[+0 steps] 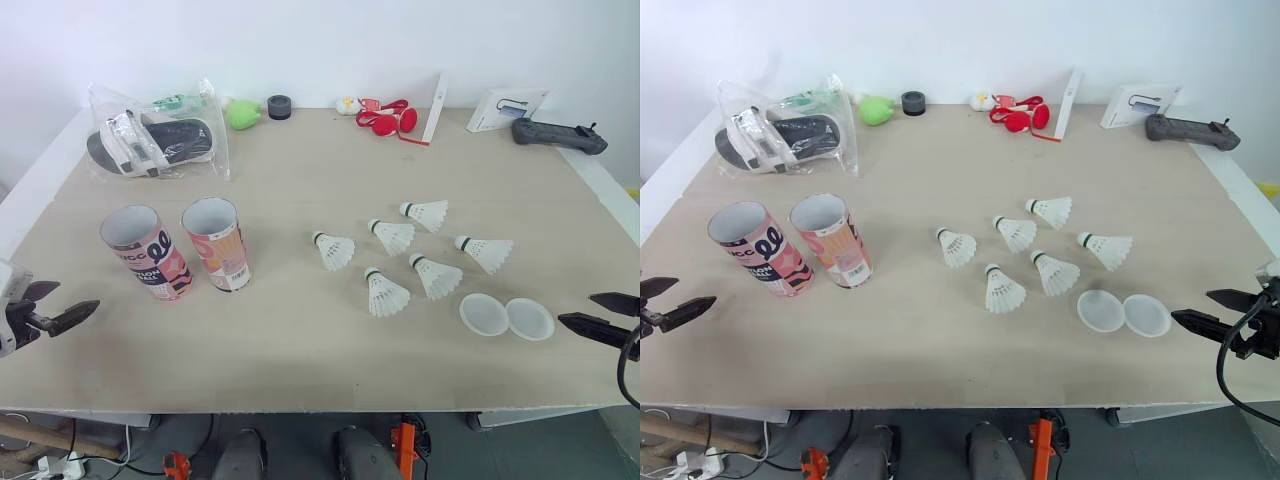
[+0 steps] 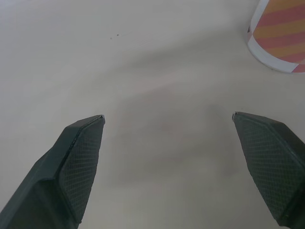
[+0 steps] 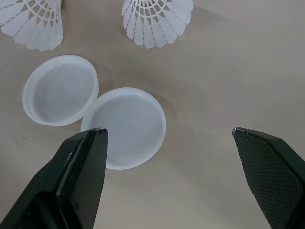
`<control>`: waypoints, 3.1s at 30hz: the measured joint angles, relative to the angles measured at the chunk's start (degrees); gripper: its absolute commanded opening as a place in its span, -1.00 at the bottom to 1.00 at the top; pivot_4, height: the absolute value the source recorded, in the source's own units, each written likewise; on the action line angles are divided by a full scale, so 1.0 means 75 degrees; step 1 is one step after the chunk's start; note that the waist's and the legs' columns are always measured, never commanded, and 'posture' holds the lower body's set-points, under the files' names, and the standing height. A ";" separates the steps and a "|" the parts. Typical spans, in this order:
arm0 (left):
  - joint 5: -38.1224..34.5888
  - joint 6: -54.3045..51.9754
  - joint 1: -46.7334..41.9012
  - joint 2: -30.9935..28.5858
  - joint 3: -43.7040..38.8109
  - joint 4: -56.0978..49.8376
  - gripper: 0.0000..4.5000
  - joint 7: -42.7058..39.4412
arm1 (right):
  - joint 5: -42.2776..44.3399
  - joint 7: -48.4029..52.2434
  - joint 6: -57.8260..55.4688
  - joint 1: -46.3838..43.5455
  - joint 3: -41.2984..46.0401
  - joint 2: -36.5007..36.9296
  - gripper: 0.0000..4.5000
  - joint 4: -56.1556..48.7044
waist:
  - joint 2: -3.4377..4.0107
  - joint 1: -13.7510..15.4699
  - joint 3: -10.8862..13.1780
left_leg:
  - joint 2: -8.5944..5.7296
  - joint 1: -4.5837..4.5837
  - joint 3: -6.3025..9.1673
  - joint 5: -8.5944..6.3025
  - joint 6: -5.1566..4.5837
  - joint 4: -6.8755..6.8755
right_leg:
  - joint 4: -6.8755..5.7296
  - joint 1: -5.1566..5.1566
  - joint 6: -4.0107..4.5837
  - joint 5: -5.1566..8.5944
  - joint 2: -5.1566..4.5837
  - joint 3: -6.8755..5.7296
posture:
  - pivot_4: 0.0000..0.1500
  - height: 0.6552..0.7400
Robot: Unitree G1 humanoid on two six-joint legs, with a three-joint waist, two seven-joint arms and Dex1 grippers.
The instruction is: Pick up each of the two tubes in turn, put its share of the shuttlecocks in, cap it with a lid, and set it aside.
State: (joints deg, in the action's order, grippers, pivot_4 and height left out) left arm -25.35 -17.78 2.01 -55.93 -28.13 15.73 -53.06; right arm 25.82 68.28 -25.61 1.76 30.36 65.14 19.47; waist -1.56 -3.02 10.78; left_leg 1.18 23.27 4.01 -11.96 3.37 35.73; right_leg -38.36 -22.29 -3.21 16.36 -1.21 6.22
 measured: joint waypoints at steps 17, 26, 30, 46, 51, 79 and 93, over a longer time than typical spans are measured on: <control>0.0011 -0.0165 -0.0216 0.0189 0.0000 -0.0159 0.97 0.0388 | 0.0053 -0.0099 -0.0187 0.0171 0.0218 -0.0090 1.00 -0.0308 | 0.0000 -0.0001 -0.0001 | 0.0000 -0.0007 0.0000 0.0000 0.0000 0.0060 | -0.0065 0.0000 -0.0009 0.0006 0.0009 0.0008 | 1.00 1.00; 0.0007 -0.0147 -0.0374 0.0226 -0.0003 -0.0157 0.97 0.0418 | 0.0171 -0.0105 -0.0218 0.0188 0.0442 -0.0170 1.00 -0.0355 | 0.0000 -0.0001 -0.0001 | 0.0004 -0.0008 0.0000 0.0001 -0.0002 0.0081 | -0.0084 0.0001 -0.0023 0.0009 0.0016 0.0011 | 1.00 1.00; -0.0343 -0.0127 -0.0055 0.0453 -0.0372 -0.0495 0.97 0.0081 | 0.1259 -0.0119 -0.1118 -0.0201 0.0898 -0.0377 1.00 -0.1683 | 0.0012 -0.0082 -0.0002 | 0.0024 -0.0010 -0.0008 0.0001 -0.0001 0.0081 | -0.0088 -0.0002 -0.0017 0.0006 0.0032 0.0020 | 1.00 1.00; -0.0839 -0.0509 0.0898 0.1542 -0.0606 -0.2392 0.97 0.0220 | 0.5098 -0.1781 -0.3487 -0.4290 -0.2027 -0.1325 1.00 -0.6087 | 0.0001 -0.0100 -0.0014 | 0.0075 0.0014 -0.0006 0.0003 -0.0004 0.0084 | -0.0089 -0.0010 0.0018 -0.0003 0.0079 0.0020 | 1.00 1.00; -0.0812 -0.0341 0.0918 0.2021 -0.0478 -0.2795 0.97 0.0508 | 0.4781 -0.1757 -0.3422 -0.4392 -0.2622 -0.1511 1.00 -0.6057 | 0.0001 -0.0038 -0.0014 | 0.0075 0.0013 -0.0006 0.0003 -0.0003 0.0084 | -0.0089 -0.0012 0.0027 -0.0008 0.0080 0.0019 | 1.00 1.00; 0.0613 0.2069 -0.1852 0.3745 0.1339 -0.0203 0.97 0.1712 | 0.4156 -0.1640 -0.3002 -0.4490 -0.3071 -0.1880 1.00 -0.6019 | -0.0006 0.0044 -0.0018 | 0.0081 0.0013 0.0005 0.0005 -0.0006 0.0093 | -0.0090 -0.0008 0.0032 -0.0020 0.0103 0.0018 | 1.00 1.00; 0.0691 0.2554 -0.2264 0.3815 0.1551 0.0333 0.37 0.1847 | 0.4262 -0.1965 -0.3082 -0.4493 -0.3071 -0.1961 1.00 -0.6233 | -0.0006 0.0044 -0.0018 | 0.0079 0.0014 0.0010 0.0005 -0.0006 0.0092 | -0.0089 -0.0007 0.0031 -0.0019 0.0103 0.0018 | 1.00 1.00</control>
State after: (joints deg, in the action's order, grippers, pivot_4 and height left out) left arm -20.17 1.37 -14.96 -27.32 -16.50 18.23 -39.21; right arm 57.78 53.54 -48.73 -31.94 7.33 50.44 -27.28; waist -1.60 -2.69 10.64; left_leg 1.78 23.38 4.09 -11.92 3.33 36.42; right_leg -39.03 -22.34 -2.98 16.22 -0.43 6.35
